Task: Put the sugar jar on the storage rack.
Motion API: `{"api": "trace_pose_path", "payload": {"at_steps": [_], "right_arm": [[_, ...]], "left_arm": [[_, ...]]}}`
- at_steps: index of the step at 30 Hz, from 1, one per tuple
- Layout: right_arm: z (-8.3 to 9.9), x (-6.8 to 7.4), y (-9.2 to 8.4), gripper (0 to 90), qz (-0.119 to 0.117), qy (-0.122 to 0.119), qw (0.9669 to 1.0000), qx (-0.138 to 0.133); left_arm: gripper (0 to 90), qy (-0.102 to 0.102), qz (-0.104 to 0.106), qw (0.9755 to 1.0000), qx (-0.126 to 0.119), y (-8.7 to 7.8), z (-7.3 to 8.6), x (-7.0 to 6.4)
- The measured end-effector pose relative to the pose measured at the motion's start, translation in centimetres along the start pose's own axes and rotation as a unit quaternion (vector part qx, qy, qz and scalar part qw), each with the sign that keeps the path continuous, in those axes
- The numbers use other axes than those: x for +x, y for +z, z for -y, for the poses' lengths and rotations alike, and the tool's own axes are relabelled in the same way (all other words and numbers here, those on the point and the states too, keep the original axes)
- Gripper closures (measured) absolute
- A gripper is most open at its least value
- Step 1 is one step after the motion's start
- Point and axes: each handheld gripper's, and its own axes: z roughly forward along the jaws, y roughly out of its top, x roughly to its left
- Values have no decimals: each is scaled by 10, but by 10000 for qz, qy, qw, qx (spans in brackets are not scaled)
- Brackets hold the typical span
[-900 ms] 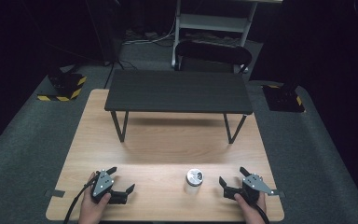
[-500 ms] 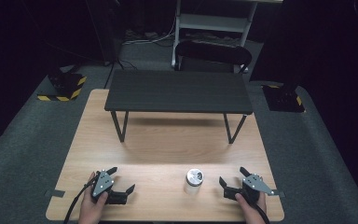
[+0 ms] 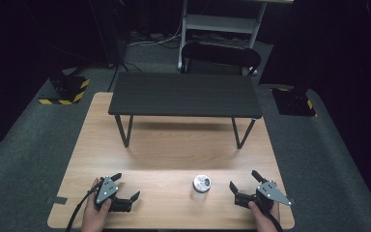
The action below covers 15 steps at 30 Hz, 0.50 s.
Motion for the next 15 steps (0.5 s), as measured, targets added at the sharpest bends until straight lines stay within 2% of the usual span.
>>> {"api": "trace_pose_path", "payload": {"at_steps": [7, 13, 14, 15], "right_arm": [[-8, 10, -8, 5, -222, -64, 9995, -223], [-9, 20, -10, 5, -572, -129, 9978, -305], [-9, 20, -10, 5, -572, -129, 9978, -305], [-9, 24, -11, 5, -688, -138, 9970, -313]], "left_arm": [[5, 15, 25, 10000, -2, 0, 0, 0], [4, 18, 31, 10000, -7, 0, 0, 1], [5, 18, 31, 10000, -7, 0, 0, 1], [5, 18, 33, 10000, -7, 0, 0, 1]]}}
